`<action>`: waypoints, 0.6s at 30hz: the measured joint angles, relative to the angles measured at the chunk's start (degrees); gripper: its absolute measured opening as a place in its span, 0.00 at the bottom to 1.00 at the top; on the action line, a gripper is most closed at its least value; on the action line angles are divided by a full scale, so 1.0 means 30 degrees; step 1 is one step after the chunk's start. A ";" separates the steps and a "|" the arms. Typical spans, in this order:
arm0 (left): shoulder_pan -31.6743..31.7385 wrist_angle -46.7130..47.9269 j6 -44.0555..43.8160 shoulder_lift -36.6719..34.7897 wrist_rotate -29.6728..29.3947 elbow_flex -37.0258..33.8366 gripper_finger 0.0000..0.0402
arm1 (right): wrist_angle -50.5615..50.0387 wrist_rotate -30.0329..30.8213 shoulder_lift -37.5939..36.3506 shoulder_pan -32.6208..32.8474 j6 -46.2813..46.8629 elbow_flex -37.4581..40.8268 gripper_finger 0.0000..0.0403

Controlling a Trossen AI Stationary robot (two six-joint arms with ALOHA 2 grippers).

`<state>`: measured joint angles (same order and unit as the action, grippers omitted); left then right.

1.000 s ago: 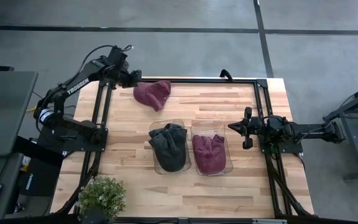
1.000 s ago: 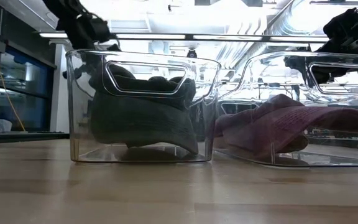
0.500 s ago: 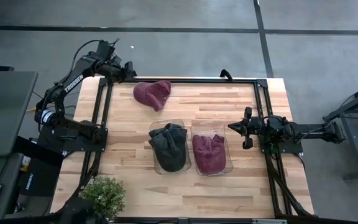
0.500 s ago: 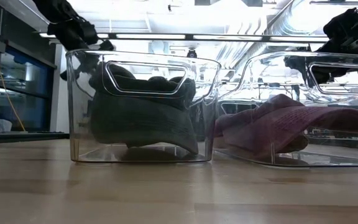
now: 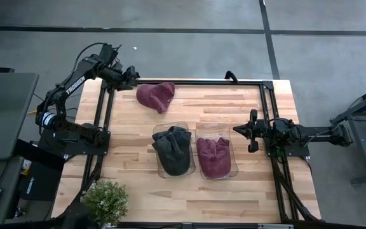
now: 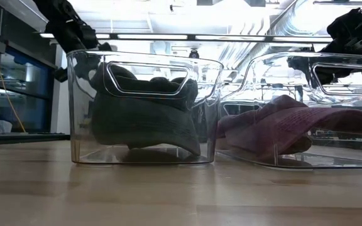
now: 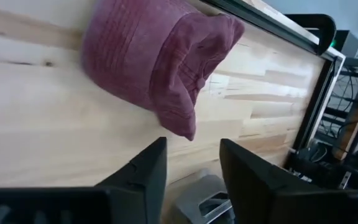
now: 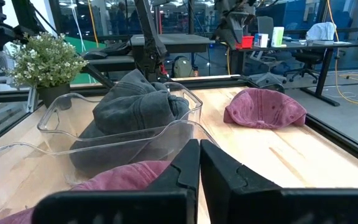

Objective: Pick & Place hat
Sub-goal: Put the red cap into the right transparent bin

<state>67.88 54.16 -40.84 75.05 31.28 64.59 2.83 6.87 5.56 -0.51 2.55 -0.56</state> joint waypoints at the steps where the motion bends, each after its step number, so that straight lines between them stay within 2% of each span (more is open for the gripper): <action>1: 0.0000 0.0012 -0.0224 0.0000 -0.0004 -0.0001 0.37 | 0.0000 0.0000 0.0000 0.0007 -0.0004 0.0000 0.02; 8: -0.0096 0.0891 -0.0815 0.0000 -0.0221 0.0004 0.42 | 0.0000 0.0000 -0.0003 0.0000 -0.0005 0.0000 0.01; 18: -0.2505 0.1164 -0.2061 0.0000 -0.1486 0.0004 0.43 | 0.0000 0.0000 -0.0007 0.0007 -0.0007 0.0000 0.02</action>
<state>60.36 57.65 -47.02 75.05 26.82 64.60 2.83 6.87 5.54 -0.49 2.53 -0.56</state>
